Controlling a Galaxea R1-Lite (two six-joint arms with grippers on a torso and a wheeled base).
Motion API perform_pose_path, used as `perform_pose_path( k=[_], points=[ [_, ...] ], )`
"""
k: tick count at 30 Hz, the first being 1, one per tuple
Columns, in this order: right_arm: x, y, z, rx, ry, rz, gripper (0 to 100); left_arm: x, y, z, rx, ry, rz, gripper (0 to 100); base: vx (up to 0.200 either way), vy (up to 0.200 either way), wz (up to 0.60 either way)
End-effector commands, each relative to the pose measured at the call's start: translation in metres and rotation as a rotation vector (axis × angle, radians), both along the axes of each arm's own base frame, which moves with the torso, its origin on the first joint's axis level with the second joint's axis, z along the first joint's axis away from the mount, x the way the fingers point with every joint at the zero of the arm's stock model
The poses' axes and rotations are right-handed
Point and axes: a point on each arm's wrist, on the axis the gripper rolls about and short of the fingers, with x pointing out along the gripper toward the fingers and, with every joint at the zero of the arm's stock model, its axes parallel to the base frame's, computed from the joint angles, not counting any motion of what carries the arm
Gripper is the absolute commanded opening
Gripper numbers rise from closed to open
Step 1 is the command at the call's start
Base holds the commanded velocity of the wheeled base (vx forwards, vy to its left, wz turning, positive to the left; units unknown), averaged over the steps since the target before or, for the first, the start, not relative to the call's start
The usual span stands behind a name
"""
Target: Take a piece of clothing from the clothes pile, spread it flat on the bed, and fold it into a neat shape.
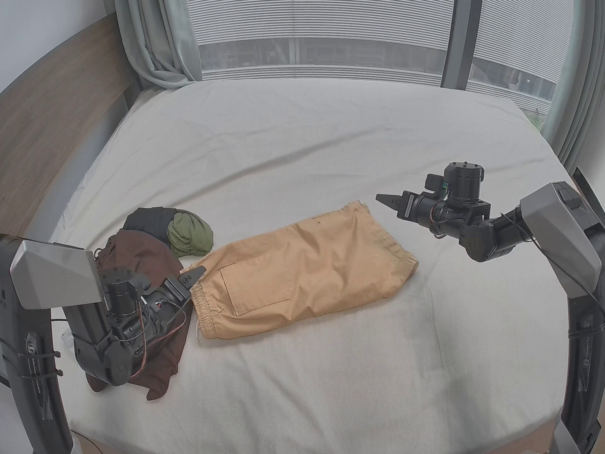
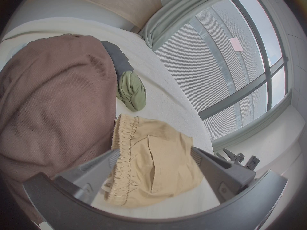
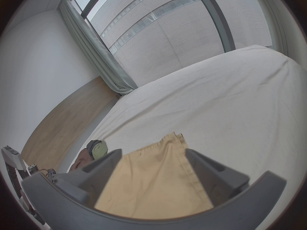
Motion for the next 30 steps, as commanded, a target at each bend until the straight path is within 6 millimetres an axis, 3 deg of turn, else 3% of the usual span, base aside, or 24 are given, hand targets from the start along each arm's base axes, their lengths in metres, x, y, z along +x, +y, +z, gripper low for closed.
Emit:
perform_pose_path(
  k=[1, 7, 17, 27, 30],
  points=[
    [-0.003, -0.001, -0.002, -0.004, 0.008, -0.008, 100, 0.003, 0.001, 0.004, 0.002, -0.019, 0.026, 100, 0.0, 0.0, 0.0],
    [-0.03, -0.006, 0.005, -0.016, 0.056, -0.001, 100, -0.002, -0.004, 0.012, 0.0, -0.034, 0.009, 100, 0.0, 0.0, 0.0],
    [-0.072, -0.015, -0.016, 0.007, 0.179, -0.011, 100, -0.014, -0.016, 0.029, 0.002, -0.069, -0.039, 100, 0.0, 0.0, 0.0],
    [-0.087, -0.014, -0.039, 0.036, 0.204, -0.008, 100, -0.017, -0.021, 0.027, 0.063, -0.078, -0.065, 100, 0.0, 0.0, 0.0],
    [-0.086, -0.015, -0.063, 0.04, 0.223, -0.013, 100, -0.019, -0.021, 0.026, 0.09, -0.077, -0.073, 100, 0.0, 0.0, 0.0]
  ],
)
